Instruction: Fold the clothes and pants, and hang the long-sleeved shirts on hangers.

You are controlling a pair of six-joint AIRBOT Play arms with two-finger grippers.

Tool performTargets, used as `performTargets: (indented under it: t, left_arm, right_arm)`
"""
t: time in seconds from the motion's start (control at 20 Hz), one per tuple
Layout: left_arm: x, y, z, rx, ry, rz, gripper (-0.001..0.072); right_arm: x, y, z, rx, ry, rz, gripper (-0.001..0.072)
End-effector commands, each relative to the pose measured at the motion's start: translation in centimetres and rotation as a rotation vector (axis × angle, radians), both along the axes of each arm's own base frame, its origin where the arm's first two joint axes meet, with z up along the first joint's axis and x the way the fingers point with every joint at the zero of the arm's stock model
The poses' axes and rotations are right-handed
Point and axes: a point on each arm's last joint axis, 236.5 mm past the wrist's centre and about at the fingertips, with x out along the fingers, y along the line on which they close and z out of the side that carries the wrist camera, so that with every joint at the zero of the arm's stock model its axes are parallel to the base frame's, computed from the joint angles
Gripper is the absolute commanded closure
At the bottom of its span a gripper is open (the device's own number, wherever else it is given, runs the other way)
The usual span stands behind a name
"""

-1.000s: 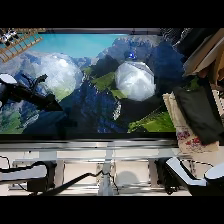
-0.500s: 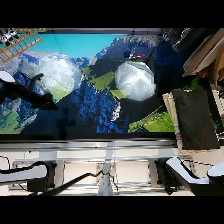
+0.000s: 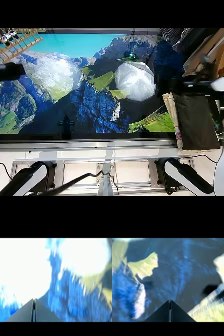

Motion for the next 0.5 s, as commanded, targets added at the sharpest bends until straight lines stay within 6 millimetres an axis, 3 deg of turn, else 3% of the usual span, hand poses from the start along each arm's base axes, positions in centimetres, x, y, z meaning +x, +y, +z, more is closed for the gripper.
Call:
performTargets:
  t: [0.0, 0.05, 0.1, 0.2, 0.25, 0.45]
  left_arm:
    - [0.6, 0.6, 3.4, 0.019, -0.13, 0.031, 0.0701]
    - [0.6, 0.5, 3.4, 0.019, -0.13, 0.031, 0.0701]
    - [0.6, 0.5, 3.4, 0.019, -0.13, 0.031, 0.0701]
    - [0.6, 0.5, 3.4, 0.019, -0.13, 0.031, 0.0701]
    - [0.6, 0.5, 3.4, 0.019, -0.13, 0.031, 0.0701]
    - [0.6, 0.5, 3.4, 0.019, -0.13, 0.031, 0.0701]
  right_arm:
    - [4.9, 4.4, 0.8, -0.225, -0.304, 0.124, 0.0692]
    - [6.2, 4.7, 2.3, -0.229, -0.386, 0.103, 0.069]
    - [7.0, 4.9, 3.5, -0.217, -0.443, 0.082, 0.0622]
    - [8.1, 4.8, 5.3, -0.211, -0.529, 0.048, 0.0418]
    - [8.6, 4.6, 6.2, -0.213, -0.57, 0.03, 0.0371]
    - [9.6, 4.1, 8.1, -0.218, -0.654, -0.008, 0.0368]
